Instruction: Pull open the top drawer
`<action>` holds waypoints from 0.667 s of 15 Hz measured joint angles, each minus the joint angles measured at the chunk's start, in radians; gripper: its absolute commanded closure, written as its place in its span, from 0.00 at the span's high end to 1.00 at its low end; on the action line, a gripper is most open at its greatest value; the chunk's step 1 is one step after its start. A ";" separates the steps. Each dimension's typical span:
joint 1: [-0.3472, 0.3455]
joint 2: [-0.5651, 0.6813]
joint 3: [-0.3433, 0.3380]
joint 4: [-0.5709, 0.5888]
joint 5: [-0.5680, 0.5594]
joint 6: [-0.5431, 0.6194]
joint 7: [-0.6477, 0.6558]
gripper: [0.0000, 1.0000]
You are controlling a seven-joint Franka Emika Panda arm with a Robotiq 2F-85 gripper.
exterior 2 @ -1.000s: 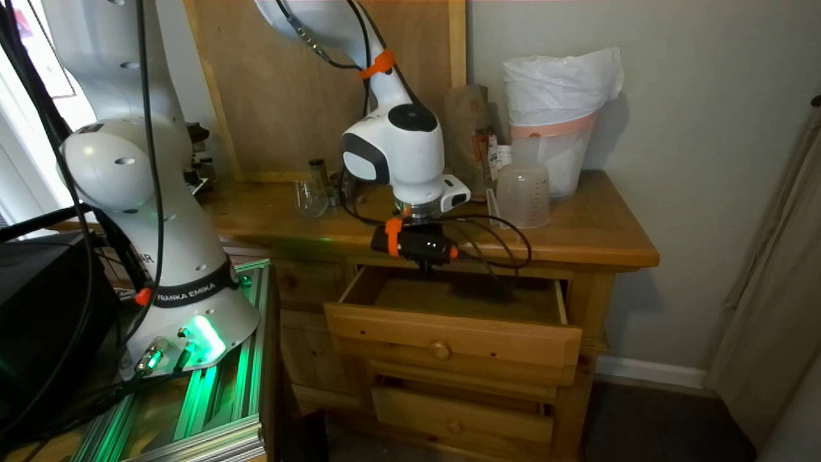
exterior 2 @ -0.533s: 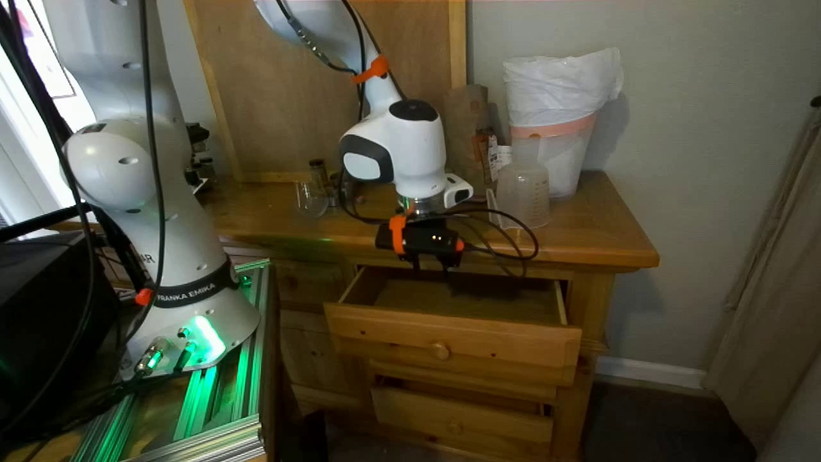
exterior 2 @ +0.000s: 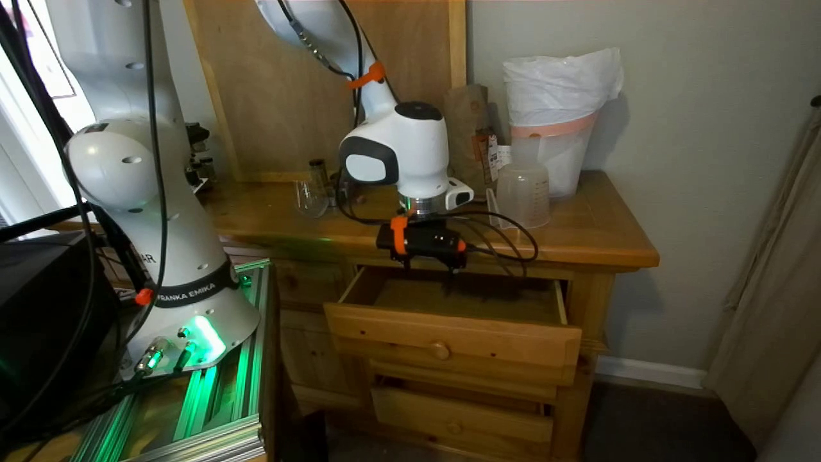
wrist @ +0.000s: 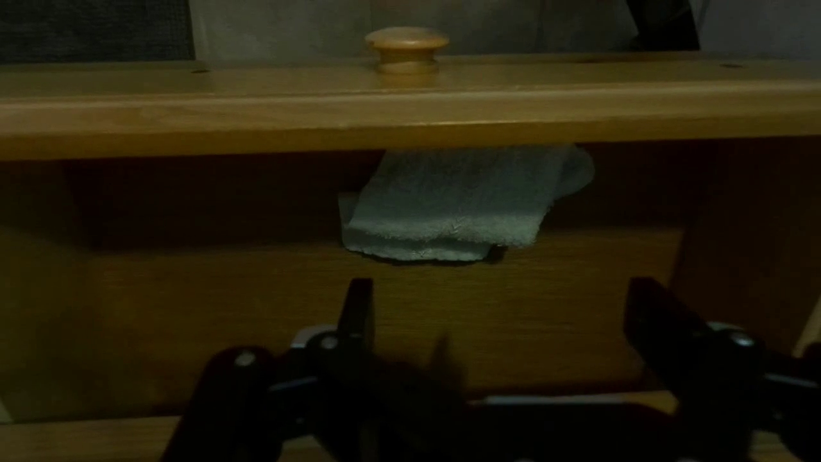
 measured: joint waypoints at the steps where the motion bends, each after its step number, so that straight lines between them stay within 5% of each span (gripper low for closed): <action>1: 0.000 0.000 0.000 0.000 0.000 0.000 0.000 1.00; 10: -0.001 0.001 -0.177 0.002 -0.215 -0.018 0.091 1.00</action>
